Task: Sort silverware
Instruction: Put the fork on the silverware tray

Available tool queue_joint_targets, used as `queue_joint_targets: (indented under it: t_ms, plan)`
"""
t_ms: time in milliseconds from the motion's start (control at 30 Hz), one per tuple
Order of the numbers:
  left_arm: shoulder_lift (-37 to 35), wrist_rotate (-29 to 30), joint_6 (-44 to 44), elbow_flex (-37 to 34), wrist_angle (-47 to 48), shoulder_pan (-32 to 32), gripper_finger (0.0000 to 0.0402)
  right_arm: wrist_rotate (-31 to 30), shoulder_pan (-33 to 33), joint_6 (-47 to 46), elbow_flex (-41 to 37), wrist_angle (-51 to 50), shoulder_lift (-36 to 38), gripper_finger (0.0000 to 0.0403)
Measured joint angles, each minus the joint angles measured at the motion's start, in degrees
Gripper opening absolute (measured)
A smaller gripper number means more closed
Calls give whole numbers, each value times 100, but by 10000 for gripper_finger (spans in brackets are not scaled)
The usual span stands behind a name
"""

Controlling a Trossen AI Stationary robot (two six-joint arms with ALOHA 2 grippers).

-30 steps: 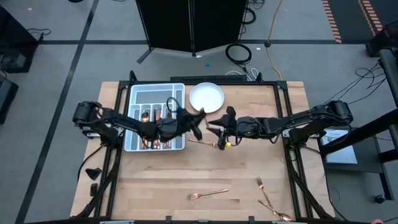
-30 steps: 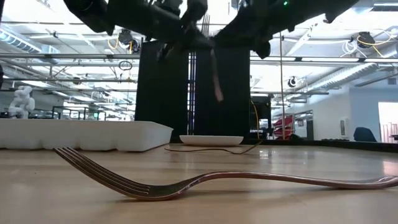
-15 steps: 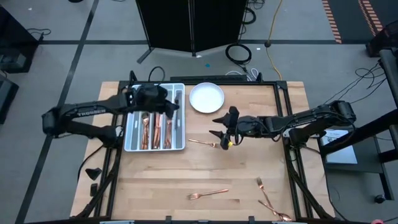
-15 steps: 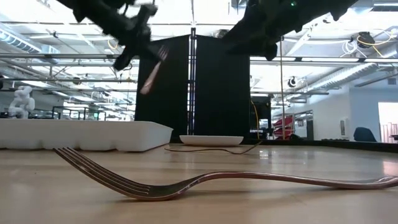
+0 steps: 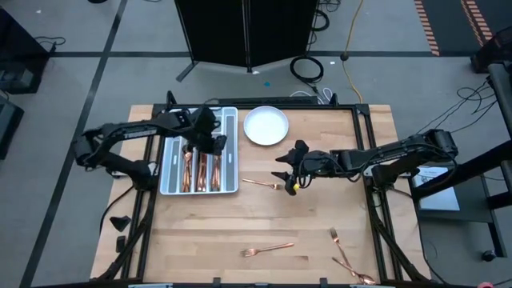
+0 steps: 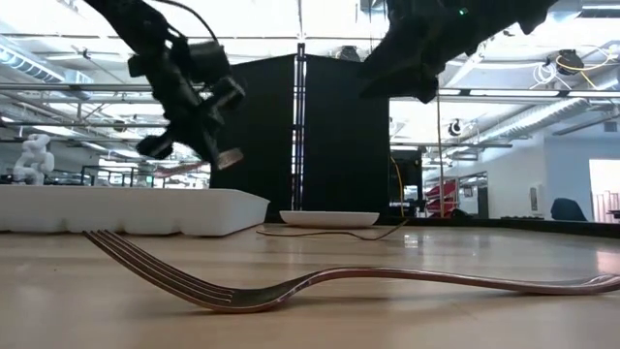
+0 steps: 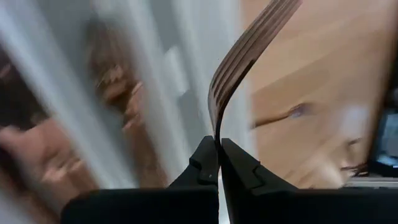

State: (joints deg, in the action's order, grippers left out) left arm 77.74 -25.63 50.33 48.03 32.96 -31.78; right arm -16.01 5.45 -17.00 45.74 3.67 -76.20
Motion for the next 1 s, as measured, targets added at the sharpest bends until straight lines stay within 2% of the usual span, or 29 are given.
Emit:
queue_joint_targets:
  t_ms: [167,267,433,700,1000]
  plan:
    - [152,-84,37,-2,392,-1,0,-11,136,-68,0,-386,-2,240]
    - [2,124,165,-4,401,3,0,-8,223,-24,0,-413,-30,240]
    - [-131,390,774,-414,66,111,0,-13,337,68,-2,-439,-33,240]
    - [-140,420,1491,-991,-1250,252,0,-13,453,164,-4,-438,-33,240]
    - [-136,544,1540,-1180,-965,250,0,-17,518,77,-4,-528,-33,240]
